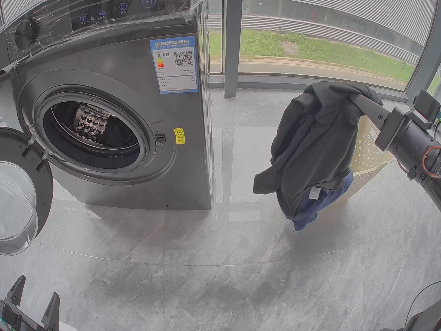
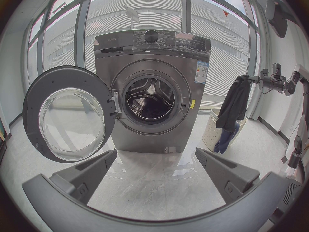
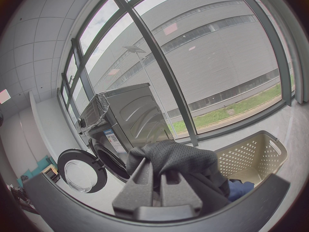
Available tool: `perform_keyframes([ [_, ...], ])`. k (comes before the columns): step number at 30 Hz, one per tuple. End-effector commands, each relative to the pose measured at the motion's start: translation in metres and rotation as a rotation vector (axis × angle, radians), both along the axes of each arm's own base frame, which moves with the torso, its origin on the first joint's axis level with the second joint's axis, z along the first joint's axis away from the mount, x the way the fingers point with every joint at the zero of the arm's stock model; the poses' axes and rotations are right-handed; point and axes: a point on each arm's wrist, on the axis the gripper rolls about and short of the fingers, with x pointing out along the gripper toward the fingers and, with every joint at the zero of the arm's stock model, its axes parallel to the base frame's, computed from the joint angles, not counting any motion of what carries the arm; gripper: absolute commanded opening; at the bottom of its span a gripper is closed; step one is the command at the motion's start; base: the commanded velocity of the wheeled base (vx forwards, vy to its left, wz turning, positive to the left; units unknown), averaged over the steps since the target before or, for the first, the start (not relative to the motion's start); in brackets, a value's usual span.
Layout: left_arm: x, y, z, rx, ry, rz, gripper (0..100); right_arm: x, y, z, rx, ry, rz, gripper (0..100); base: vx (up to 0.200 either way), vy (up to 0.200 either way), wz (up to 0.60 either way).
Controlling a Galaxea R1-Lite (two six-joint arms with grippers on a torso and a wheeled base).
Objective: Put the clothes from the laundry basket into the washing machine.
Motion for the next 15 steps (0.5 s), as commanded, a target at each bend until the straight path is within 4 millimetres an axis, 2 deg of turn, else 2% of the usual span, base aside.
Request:
perform_keyframes([
  [1,0.0000,0.0000,-0.0048,0.000,0.000,-0.001,100,0.0001,-0.0002,-0.0001,0.000,0.001,-0.002,0,-0.200,0.000,0.00],
  [10,0.0000,0.0000,-0.0048,-0.002,0.000,0.001,100,0.0004,0.0000,-0.0004,-0.001,0.002,0.000,0,-0.200,0.000,0.00],
  [15,0.0000,0.0000,-0.0048,-0.003,0.000,-0.001,100,0.0003,0.0003,-0.0004,-0.001,0.002,0.000,0,0.000,0.000,0.00],
])
